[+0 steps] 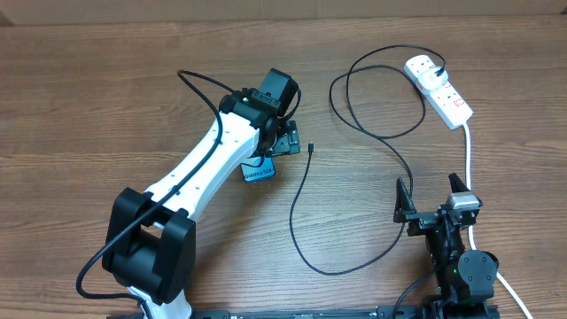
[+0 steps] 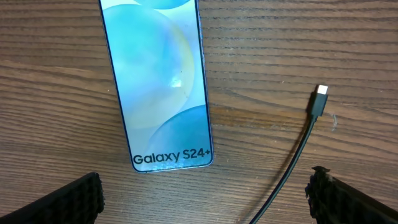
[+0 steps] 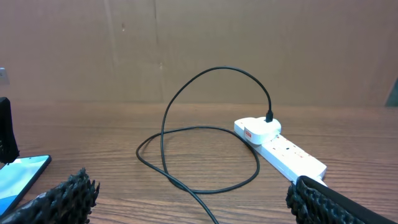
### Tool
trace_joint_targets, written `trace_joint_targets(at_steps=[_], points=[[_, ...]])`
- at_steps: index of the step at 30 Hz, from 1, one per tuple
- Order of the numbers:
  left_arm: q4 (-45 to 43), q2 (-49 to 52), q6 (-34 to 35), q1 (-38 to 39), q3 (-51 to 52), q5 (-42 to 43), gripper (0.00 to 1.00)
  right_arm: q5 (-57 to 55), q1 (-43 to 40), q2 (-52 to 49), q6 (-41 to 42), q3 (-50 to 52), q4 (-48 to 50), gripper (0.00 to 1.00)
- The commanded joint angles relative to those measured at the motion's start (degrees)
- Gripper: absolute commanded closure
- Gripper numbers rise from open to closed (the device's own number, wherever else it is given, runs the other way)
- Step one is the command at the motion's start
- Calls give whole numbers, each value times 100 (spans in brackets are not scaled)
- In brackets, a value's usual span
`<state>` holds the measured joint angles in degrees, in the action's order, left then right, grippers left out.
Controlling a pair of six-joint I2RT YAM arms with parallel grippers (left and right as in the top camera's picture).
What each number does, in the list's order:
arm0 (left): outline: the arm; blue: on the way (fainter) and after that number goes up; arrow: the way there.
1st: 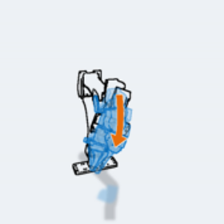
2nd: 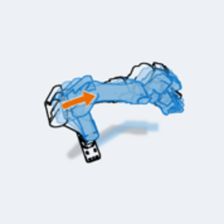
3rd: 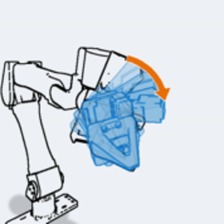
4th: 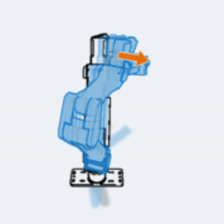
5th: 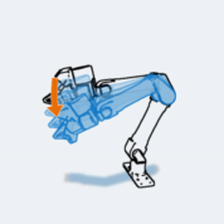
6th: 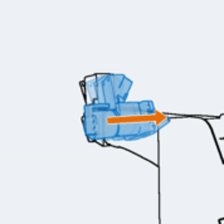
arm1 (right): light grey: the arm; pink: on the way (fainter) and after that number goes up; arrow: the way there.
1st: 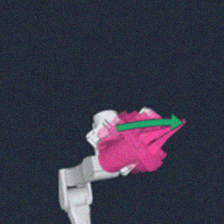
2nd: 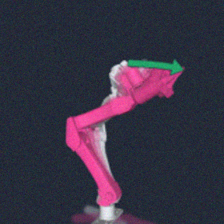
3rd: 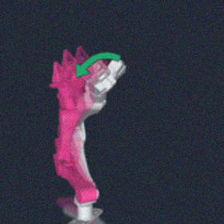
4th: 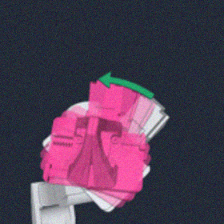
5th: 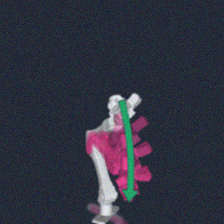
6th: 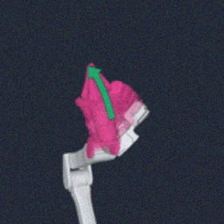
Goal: Plug charger to phone and switch on socket
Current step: 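Lower the left gripper toward the phone's lower end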
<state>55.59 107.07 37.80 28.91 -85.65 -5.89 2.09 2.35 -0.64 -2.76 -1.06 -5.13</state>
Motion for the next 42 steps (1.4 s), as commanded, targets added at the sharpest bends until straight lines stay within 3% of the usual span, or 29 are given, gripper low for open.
trace_joint_targets(at_steps=[1,42], points=[[-44,129,122,39,-107,-114,0,-55,-7,42,39,57,31,0],[-146,577,70,28,-107,-72,0,-55,-7,42,39,57,31,0]])
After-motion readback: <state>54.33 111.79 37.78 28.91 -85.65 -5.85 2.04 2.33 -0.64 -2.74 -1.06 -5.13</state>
